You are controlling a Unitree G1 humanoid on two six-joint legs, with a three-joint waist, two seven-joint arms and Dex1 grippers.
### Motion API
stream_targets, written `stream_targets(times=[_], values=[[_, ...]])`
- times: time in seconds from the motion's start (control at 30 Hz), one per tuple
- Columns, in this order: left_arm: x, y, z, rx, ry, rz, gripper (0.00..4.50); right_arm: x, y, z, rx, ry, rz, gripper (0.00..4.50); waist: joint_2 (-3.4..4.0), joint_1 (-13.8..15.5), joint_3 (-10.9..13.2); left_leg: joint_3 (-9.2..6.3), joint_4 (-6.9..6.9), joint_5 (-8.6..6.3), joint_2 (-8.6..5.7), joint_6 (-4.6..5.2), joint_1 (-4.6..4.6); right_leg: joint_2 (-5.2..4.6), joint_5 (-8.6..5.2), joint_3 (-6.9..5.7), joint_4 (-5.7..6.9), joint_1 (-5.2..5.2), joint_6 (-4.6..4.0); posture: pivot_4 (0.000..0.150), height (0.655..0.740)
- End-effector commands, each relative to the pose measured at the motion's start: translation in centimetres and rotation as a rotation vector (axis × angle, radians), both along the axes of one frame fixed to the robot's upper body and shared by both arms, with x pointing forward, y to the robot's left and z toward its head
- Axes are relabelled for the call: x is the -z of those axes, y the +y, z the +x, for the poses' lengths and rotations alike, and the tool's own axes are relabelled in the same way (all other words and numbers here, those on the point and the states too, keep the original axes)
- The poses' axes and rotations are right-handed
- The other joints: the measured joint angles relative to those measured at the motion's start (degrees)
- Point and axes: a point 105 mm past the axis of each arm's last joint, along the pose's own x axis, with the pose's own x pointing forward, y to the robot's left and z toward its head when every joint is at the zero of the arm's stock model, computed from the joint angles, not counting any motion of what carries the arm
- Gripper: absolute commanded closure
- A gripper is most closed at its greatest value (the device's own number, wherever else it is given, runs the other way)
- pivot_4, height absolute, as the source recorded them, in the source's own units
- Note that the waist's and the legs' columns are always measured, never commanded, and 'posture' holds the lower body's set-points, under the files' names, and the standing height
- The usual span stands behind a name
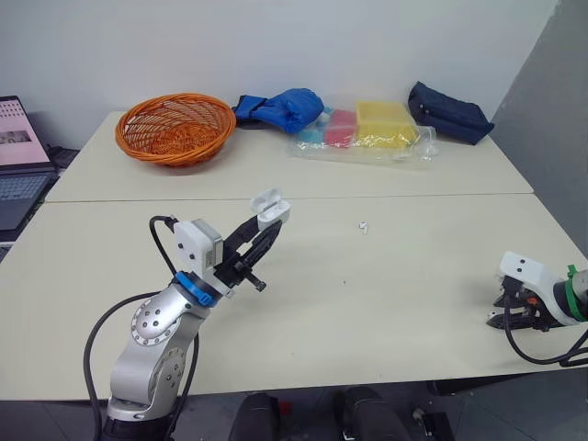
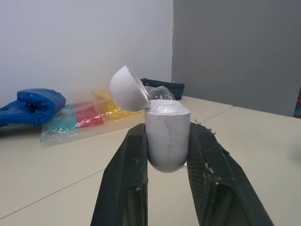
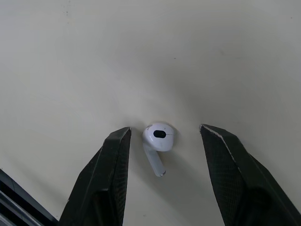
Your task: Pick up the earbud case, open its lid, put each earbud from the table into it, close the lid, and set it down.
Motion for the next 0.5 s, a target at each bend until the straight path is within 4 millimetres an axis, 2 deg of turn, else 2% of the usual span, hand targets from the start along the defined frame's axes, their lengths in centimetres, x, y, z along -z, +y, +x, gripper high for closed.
stream_targets(times=[0.03,0.2,0.37,0.5], values=[[-1.2,-0.3,-0.6,0.021,-0.053,-0.001,3.75,-0.1,0.1,-0.2,-0.002,0.006,0.006,2.47,0.00,0.0,0.0,-0.01,0.00,0.00,0.00,0.00,0.00,0.00,0.00,0.00,-0.02,0.01,0.00,0.150,0.7400],[-1.2,-0.3,-0.7,0.016,-0.054,-0.001,3.75,0.2,0.1,-0.7,-0.006,0.028,0.004,4.08,0.00,0.0,0.0,-0.04,-0.09,0.00,0.01,0.00,-0.01,0.00,0.00,-0.05,-0.14,0.03,0.00,0.150,0.7400],[-1.2,-0.3,-0.7,0.015,-0.054,-0.001,3.75,0.0,0.2,-0.5,-0.010,0.019,0.003,4.09,-0.07,0.0,0.0,0.00,-0.46,0.00,0.00,0.00,0.01,0.01,0.02,-0.05,-0.53,0.11,0.02,0.150,0.7400],[-1.1,-0.4,-0.6,0.017,-0.055,0.002,3.75,-0.9,0.8,0.1,-0.097,-0.016,0.007,4.09,-0.09,-0.1,-0.1,0.05,-0.71,0.00,0.00,0.00,0.05,0.02,0.03,-0.03,-0.65,0.10,0.03,0.150,0.7400]])
